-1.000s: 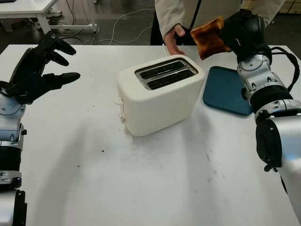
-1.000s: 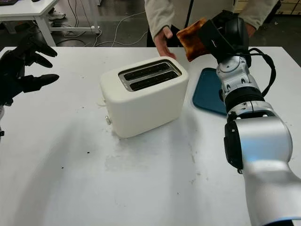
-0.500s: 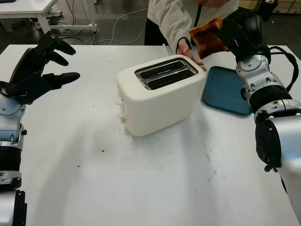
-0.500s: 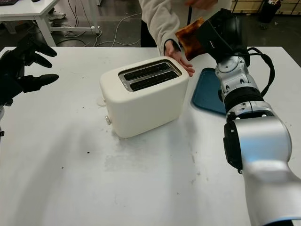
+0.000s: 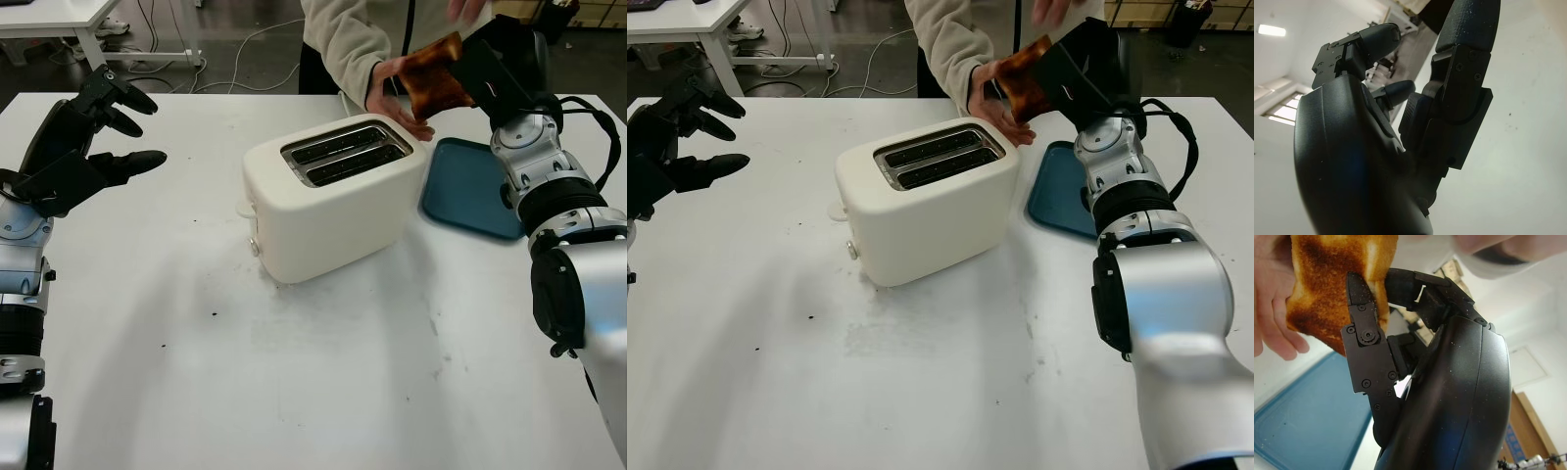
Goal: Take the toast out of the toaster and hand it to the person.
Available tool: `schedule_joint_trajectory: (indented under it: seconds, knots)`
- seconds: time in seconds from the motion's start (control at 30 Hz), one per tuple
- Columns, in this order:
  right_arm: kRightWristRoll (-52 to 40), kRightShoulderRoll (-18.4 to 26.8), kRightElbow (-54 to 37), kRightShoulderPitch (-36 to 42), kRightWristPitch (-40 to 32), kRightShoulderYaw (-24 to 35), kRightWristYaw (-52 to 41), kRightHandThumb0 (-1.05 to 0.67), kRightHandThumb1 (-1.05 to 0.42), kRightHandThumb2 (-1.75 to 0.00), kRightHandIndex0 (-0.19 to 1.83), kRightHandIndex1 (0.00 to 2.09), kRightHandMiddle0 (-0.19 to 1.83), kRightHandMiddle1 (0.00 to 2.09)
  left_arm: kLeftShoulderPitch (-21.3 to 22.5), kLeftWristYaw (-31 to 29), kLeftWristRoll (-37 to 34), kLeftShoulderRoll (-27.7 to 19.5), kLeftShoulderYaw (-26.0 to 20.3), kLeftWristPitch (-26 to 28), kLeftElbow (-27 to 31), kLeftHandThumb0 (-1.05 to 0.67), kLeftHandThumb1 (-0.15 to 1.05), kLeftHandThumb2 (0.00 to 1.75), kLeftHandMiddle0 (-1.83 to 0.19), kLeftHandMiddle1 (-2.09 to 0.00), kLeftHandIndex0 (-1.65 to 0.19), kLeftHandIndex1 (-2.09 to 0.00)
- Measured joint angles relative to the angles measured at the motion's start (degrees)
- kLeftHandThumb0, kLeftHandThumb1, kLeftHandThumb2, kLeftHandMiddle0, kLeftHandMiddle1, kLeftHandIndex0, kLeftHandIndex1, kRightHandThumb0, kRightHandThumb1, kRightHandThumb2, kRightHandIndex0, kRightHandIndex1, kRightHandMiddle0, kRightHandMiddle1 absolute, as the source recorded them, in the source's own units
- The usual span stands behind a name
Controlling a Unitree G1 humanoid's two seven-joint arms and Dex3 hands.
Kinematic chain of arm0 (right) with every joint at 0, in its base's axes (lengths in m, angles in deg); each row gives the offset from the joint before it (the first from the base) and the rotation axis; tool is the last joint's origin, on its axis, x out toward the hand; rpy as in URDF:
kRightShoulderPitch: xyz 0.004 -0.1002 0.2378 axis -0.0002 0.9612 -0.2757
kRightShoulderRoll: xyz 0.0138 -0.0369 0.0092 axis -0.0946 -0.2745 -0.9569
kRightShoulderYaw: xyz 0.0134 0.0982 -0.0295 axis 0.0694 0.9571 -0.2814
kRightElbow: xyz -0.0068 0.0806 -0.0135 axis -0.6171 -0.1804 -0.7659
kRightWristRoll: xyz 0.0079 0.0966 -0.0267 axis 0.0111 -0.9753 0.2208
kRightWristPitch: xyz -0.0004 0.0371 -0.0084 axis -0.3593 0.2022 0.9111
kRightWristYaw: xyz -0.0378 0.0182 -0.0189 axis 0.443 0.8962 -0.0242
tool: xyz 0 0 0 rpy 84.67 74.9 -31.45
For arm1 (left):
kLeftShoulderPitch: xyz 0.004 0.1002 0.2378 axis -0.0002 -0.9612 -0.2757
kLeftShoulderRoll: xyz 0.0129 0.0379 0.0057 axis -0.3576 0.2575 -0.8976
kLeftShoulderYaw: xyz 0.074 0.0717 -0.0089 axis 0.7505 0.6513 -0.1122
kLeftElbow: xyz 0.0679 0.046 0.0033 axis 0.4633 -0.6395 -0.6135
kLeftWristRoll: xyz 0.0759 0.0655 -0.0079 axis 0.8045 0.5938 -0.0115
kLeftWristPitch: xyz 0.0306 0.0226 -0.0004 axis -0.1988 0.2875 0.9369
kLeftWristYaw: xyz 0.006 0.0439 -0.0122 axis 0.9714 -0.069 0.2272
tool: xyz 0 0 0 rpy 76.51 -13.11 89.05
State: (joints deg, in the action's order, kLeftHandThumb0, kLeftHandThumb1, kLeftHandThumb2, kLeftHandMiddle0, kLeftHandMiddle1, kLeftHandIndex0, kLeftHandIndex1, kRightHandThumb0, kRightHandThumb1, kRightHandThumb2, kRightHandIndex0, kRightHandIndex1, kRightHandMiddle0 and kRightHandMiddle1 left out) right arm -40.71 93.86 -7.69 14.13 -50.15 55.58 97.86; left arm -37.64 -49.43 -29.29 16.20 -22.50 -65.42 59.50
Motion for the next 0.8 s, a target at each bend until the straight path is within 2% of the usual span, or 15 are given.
schedule_joint_trajectory:
  seconds: [0.4,0.5,0.6,0.63,0.7,0.73,0.77,0.8]
  knots:
    - [0.05,0.00,0.00,0.00,0.33,-0.23,-0.23,-0.32,-0.92,-0.16,0.91,1.75,0.70,1.73,0.00,0.00,0.00,0.00,0.00,0.01,0.01,-1.05,0.92,0.14,0.00,-1.63,0.00,-1.52]
    - [0.04,0.00,0.00,0.00,0.32,-0.23,-0.22,-0.30,-0.92,-0.13,0.85,1.75,0.69,1.65,0.00,0.11,0.10,0.00,0.01,0.00,0.01,-1.05,0.92,0.16,0.00,-1.63,0.00,-1.51]
    - [-0.30,0.00,0.00,0.00,0.30,0.28,-1.38,-0.38,-0.91,-0.05,0.86,1.45,0.86,1.12,0.00,0.16,0.09,0.00,0.01,0.01,0.01,-1.05,0.92,0.14,0.00,-1.63,0.00,-1.52]
    - [-1.21,-0.01,0.00,-0.02,0.24,1.12,-2.81,-0.47,-0.90,-0.03,0.76,1.30,0.80,0.93,0.00,0.16,0.09,0.00,0.01,0.02,0.01,-1.05,0.92,0.13,0.00,-1.63,0.00,-1.52]
    - [-2.70,0.05,0.00,-0.05,-0.40,2.35,-6.74,-0.66,-0.90,-0.01,0.49,0.74,0.60,0.39,0.00,0.16,0.08,0.00,0.00,0.03,0.01,-1.05,0.92,0.12,0.00,-1.63,0.00,-1.53]
    - [-3.00,0.24,0.00,-0.06,-0.72,2.36,-9.42,-0.74,-0.91,0.00,0.36,0.46,0.48,0.20,0.00,0.15,0.07,0.00,0.00,0.04,0.01,-1.05,0.92,0.12,0.00,-1.63,0.00,-1.53]
    - [-2.99,0.48,0.00,-0.07,-0.75,2.17,-12.28,-0.79,-0.90,0.00,0.23,0.23,0.33,0.08,0.00,0.14,0.02,0.00,0.00,0.05,0.01,-1.05,0.92,0.11,0.00,-1.63,0.00,-1.53]
    - [-3.04,0.59,0.00,-0.07,-0.75,2.12,-14.77,-0.80,-0.89,0.00,0.14,0.13,0.20,0.04,0.00,0.13,-0.01,0.00,0.00,0.06,0.01,-1.05,0.92,0.11,0.00,-1.64,0.00,-1.54]
